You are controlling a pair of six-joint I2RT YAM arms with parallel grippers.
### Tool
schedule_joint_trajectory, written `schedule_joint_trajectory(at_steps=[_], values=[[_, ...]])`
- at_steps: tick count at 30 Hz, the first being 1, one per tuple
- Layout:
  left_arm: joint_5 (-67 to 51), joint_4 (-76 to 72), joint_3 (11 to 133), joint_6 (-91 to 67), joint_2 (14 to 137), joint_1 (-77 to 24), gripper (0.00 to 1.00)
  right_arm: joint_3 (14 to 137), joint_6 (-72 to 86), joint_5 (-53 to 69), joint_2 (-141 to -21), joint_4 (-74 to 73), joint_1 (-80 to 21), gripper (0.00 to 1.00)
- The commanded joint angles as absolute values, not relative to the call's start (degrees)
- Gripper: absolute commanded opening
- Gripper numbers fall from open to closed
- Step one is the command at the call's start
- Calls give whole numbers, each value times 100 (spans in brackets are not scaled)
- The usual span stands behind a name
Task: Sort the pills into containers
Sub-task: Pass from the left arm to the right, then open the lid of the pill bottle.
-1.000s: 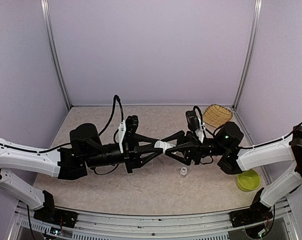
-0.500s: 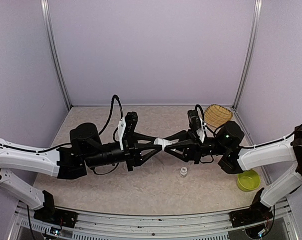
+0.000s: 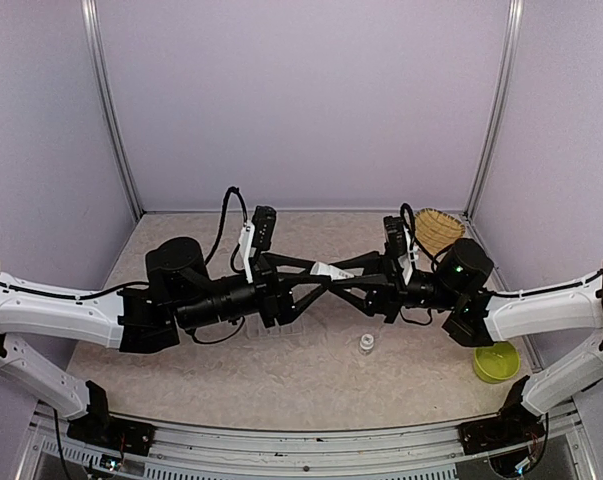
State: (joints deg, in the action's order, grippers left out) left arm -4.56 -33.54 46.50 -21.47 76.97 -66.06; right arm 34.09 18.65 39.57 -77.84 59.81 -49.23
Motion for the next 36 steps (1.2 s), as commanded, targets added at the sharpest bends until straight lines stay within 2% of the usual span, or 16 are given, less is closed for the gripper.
schedule_joint_trajectory(at_steps=[1, 5, 7, 21, 36], values=[[-382, -3319, 4780, -2248, 7672, -6644, 73, 3309, 2061, 3849, -7668, 6125, -4973, 18], [-370, -3405, 4719, -2129, 7512, -6634, 95, 3285, 2261, 3915, -7656, 6207, -4980, 17], [-382, -3437, 4714, -2057, 7449, -6624, 99, 3270, 2349, 3911, -7662, 6262, -4988, 17], [-992, -4275, 4538, -1925, 7576, -6609, 99, 3583, 3071, 3675, -8394, 6941, -5413, 17], [-1281, -4468, 4445, -1989, 7672, -6499, 96, 3752, 3657, 3663, -8846, 7683, -5472, 17]])
